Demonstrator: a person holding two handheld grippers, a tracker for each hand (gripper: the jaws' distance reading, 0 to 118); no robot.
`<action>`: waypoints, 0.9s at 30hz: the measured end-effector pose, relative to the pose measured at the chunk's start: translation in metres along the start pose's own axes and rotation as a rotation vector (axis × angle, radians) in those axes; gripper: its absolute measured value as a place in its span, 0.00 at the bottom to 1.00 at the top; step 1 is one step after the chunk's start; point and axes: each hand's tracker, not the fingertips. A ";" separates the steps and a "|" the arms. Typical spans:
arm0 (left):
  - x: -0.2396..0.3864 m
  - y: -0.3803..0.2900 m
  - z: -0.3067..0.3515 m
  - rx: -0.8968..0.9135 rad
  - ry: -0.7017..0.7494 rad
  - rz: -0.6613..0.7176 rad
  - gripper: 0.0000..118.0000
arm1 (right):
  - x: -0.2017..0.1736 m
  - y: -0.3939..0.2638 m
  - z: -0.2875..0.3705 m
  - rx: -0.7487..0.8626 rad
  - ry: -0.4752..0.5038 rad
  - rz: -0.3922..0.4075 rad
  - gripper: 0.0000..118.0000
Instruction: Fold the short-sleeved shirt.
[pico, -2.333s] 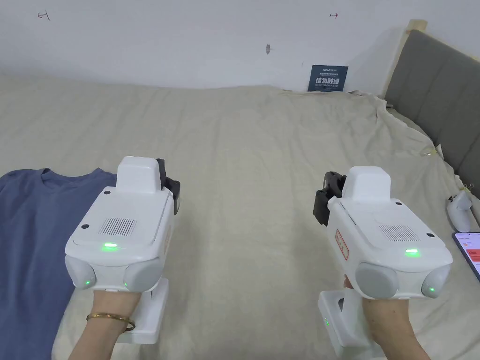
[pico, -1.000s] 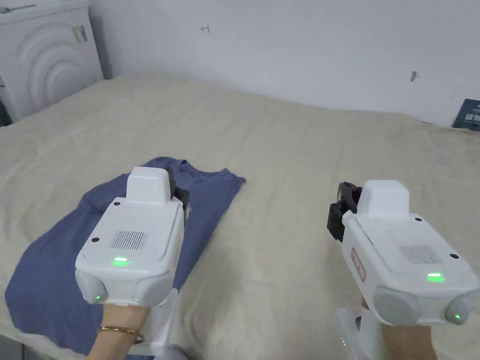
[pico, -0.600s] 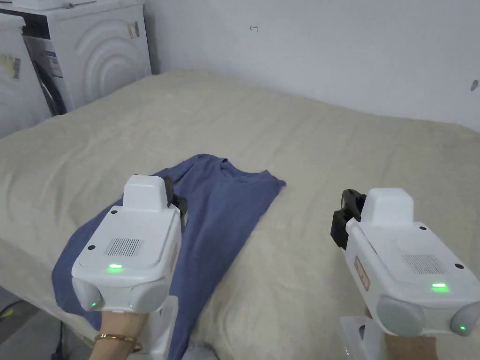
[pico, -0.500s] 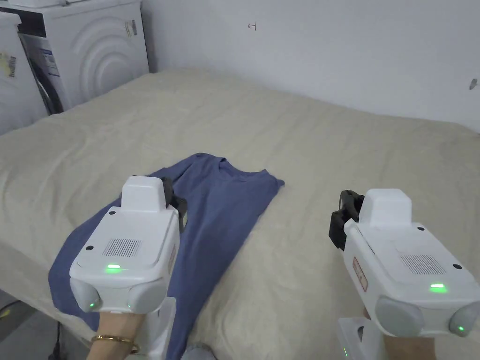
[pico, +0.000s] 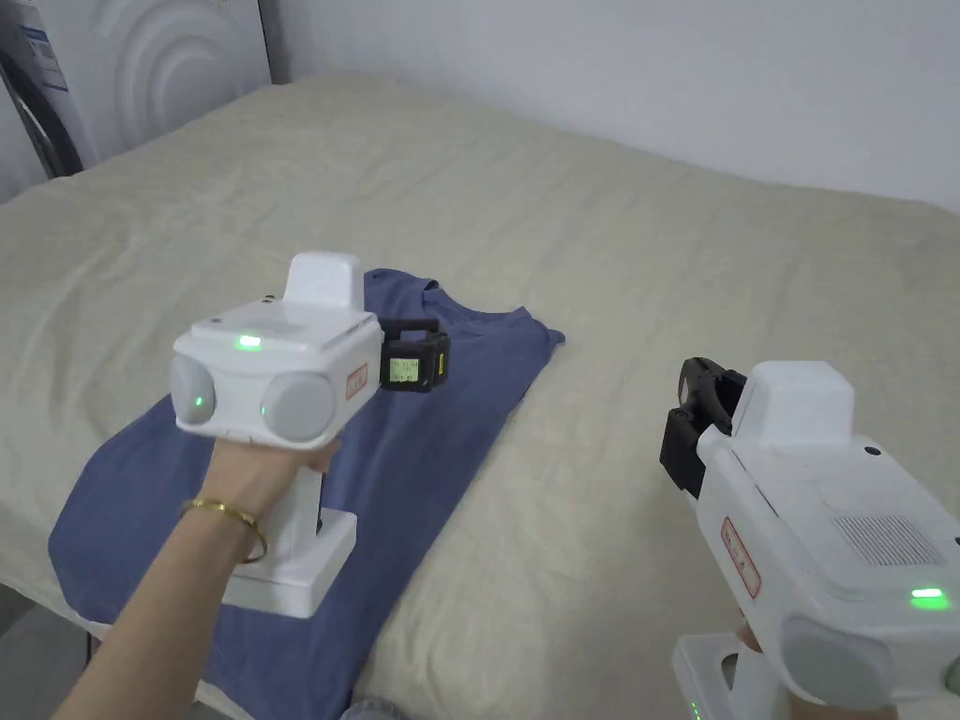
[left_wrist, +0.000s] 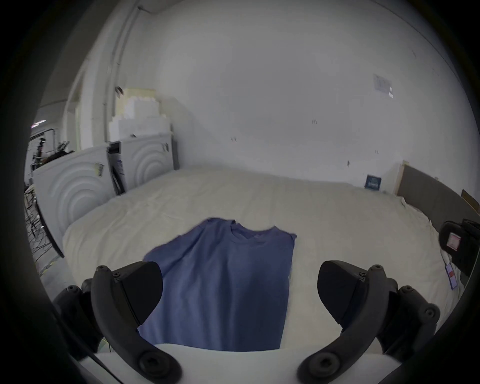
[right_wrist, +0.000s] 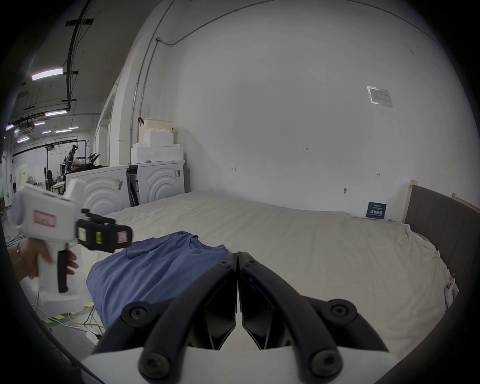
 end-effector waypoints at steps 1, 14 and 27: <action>0.000 0.006 -0.016 -0.052 -0.001 -0.013 1.00 | 0.002 0.000 -0.005 -0.001 0.000 -0.005 0.00; 0.001 0.034 -0.244 -0.542 0.025 -0.045 1.00 | 0.022 -0.020 -0.080 -0.068 0.014 -0.034 0.00; 0.011 0.017 -0.311 -0.659 -0.027 -0.075 0.38 | 0.038 -0.051 -0.107 -0.142 0.036 -0.046 0.00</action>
